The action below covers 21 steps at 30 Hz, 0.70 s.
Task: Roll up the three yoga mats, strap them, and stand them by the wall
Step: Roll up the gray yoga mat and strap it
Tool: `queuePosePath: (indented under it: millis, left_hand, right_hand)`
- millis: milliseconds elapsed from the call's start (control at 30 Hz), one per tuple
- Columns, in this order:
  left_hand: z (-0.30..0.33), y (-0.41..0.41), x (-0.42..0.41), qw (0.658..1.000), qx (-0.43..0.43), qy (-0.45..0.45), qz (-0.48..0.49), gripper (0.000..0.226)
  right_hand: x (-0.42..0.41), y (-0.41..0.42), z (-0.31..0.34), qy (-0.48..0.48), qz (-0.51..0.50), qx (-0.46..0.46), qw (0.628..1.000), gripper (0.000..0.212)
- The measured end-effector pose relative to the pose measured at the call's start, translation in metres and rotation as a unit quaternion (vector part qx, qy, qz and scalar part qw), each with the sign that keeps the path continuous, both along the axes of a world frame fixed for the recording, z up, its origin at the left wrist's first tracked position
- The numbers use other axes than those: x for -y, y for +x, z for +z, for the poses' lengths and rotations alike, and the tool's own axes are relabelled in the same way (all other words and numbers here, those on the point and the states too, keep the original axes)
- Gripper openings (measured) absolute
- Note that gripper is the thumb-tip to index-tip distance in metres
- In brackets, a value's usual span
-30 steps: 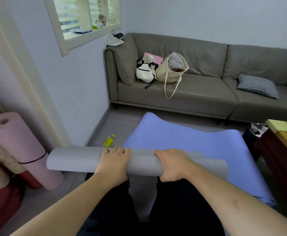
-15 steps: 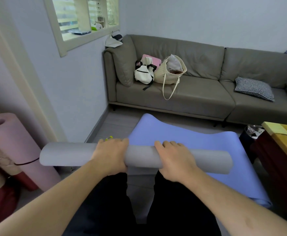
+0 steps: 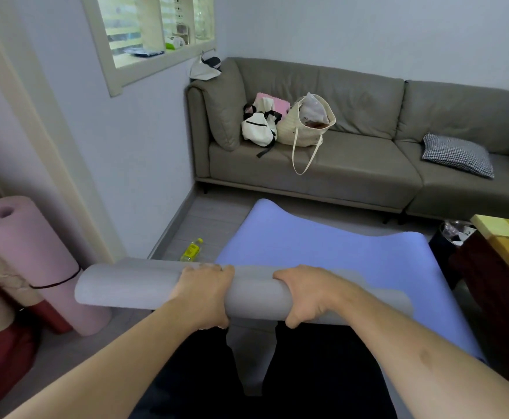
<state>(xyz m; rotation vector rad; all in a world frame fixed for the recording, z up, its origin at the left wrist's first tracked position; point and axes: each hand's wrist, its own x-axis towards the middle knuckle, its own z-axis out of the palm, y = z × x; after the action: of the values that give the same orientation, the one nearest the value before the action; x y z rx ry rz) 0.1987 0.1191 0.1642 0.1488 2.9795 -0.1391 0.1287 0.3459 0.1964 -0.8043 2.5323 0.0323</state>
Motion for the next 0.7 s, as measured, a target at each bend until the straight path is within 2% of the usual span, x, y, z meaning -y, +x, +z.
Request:
queuePosePath:
  millis: [100, 200, 267, 333, 467, 600, 700]
  left_hand:
    - [0.003, -0.004, 0.001, 1.0, 0.011, 0.02, 0.012, 0.062]
    - [0.013, -0.012, 0.003, 0.997, 0.064, 0.039, 0.027, 0.061]
    - [0.018, -0.018, 0.004, 0.995, 0.082, 0.048, 0.028, 0.06]
    - [0.019, -0.02, 0.002, 0.996, 0.083, 0.039, 0.023, 0.059]
    - [0.002, -0.009, -0.003, 1.0, 0.004, 0.015, 0.01, 0.064]
    - [-0.012, 0.0, -0.004, 0.998, -0.069, -0.014, -0.002, 0.064]
    - [-0.009, -0.004, -0.003, 0.998, -0.062, 0.007, 0.003, 0.059]
  right_hand:
    - [-0.002, 0.002, -0.005, -0.007, -0.013, -0.008, 1.0, 0.065]
    - [-0.006, 0.015, -0.015, -0.022, 0.0, -0.126, 0.992, 0.069]
    - [-0.007, 0.027, -0.028, -0.018, 0.022, -0.202, 0.979, 0.08]
    - [-0.008, 0.034, -0.039, -0.008, 0.026, -0.235, 0.972, 0.081]
    - [-0.006, 0.023, -0.036, -0.014, 0.011, -0.215, 0.977, 0.06]
    - [-0.006, 0.012, -0.028, -0.022, -0.005, -0.151, 0.988, 0.056]
    - [-0.003, 0.01, -0.026, -0.031, -0.008, -0.149, 0.988, 0.058]
